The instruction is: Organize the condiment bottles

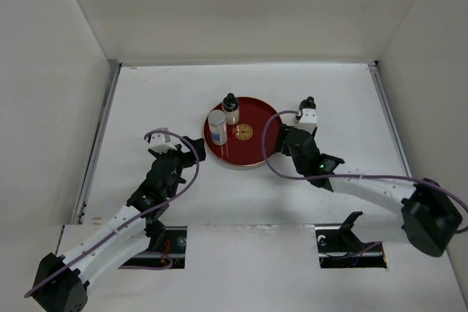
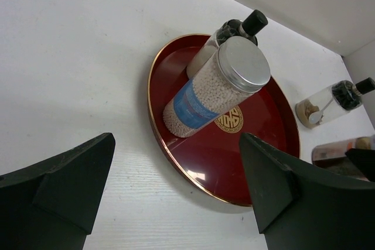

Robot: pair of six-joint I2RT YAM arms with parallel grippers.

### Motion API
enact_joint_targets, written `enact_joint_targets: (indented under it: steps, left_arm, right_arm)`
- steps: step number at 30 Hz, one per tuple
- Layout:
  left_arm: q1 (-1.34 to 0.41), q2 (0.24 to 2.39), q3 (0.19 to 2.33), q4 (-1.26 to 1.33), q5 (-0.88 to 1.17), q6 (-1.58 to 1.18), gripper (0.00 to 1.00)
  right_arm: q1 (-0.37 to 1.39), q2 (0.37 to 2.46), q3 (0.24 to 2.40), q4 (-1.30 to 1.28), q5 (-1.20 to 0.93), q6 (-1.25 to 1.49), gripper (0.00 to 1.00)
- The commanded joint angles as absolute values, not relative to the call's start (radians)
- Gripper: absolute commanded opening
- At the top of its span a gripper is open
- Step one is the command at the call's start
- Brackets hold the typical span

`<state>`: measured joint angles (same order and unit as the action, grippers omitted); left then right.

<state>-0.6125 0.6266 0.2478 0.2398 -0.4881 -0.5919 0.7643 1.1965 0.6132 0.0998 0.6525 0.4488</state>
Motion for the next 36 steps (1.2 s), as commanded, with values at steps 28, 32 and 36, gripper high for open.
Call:
enact_joint_targets:
  steps: [28,32,36]
  left_arm:
    - [-0.582,0.614,0.229,0.291,-0.469,-0.612,0.87]
    - [-0.578,0.620,0.227,0.298,-0.469,-0.612,0.87]
    - [-0.579,0.627,0.229,0.299,-0.468,-0.612,0.87]
  right_arm:
    - [0.494,1.423,0.854,0.252,0.631,0.353,1.00]
    - [0.406,1.544,0.951,0.215,0.531,0.296,1.00]
    - [0.345,1.676,1.061,0.192,0.462,0.291,1.00]
